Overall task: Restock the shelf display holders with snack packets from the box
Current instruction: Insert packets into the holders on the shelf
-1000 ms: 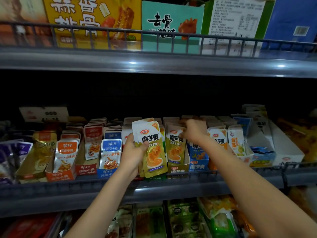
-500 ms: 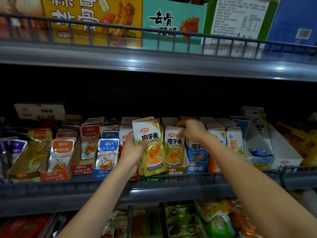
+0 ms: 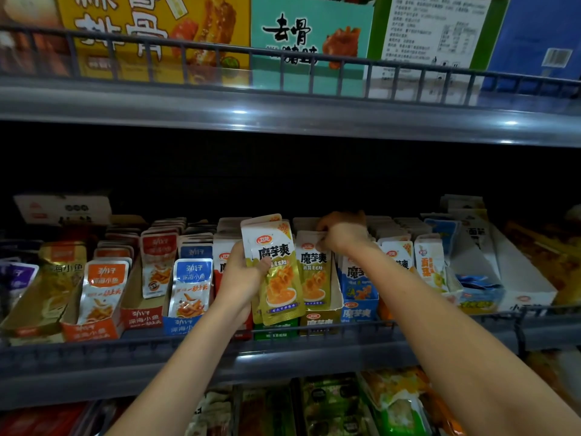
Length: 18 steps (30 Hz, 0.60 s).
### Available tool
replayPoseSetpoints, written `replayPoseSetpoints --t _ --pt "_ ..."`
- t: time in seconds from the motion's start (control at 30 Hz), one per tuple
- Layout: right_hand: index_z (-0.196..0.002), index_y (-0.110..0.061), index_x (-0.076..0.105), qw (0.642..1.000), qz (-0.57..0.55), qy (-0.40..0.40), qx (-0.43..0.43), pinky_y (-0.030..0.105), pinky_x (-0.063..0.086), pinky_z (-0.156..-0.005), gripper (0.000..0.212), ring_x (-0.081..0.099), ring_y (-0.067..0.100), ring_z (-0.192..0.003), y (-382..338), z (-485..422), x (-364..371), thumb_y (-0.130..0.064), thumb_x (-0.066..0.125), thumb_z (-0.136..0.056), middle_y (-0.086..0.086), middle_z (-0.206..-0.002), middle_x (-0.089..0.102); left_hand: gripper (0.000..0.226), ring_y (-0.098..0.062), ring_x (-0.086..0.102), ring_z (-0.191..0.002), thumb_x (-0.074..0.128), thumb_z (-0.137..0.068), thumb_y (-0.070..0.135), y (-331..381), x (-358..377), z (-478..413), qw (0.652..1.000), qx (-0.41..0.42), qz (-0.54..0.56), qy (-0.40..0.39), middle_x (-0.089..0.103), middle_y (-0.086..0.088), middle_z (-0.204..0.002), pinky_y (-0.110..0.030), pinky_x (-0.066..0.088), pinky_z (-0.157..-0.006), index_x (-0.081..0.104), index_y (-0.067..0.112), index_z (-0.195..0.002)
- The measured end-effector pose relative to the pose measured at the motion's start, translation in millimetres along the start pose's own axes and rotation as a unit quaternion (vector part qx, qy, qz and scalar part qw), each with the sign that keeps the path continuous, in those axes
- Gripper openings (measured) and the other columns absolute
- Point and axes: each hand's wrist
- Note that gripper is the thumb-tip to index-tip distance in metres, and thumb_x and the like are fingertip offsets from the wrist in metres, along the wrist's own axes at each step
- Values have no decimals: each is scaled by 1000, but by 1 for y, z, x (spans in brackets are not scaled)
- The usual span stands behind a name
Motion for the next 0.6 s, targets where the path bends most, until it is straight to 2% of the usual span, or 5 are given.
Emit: replayPoseSetpoints --t 0.17,0.3,0.43,0.53,0.6 --pt "-120 -32 60 1000 5 -7 2 36 34 -99 40 46 25 -120 2 -1 0 -42 68 -82 2 -126 56 30 -27 60 -109 55 -93 4 -2 2 -2 1000 1 -10 -9 63 -5 -113 -48 49 -95 47 23 -115" --pt "-118 -33 60 999 -51 17 -3 35 34 -98 38 45 24 -120 10 2 -4 -42 68 -82 0 -127 55 33 -27 59 -110 57 -92 4 -1 5 -3 1000 10 -19 -9 62 -8 -119 -48 49 -95 47 20 -120" --pt "-116 -24 65 962 -260 79 28 40 42 -97 30 54 22 -114 25 11 -13 -28 67 -86 0 -122 62 33 -23 59 -108 56 -92 3 4 12 -5 999 32 -18 -24 61 -2 -112 -39 50 -91 47 23 -117" --pt "-120 -12 62 905 -425 27 26 41 46 -99 35 58 20 -112 31 25 -22 -22 68 -87 5 -120 64 30 -22 59 -106 55 -93 4 9 23 -10 998 44 -17 -37 61 0 -109 -37 51 -87 46 22 -115" --pt "-123 -11 60 907 -421 -4 8 40 46 -100 39 57 18 -113 35 35 -25 -23 68 -87 6 -121 63 25 -25 59 -109 56 -93 8 11 35 -14 998 43 -26 -49 61 -5 -114 -45 51 -92 46 22 -111"
Point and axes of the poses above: each hand's wrist, its own z-axis away from the middle knuckle, its own x-axis out of the palm, y = z × x
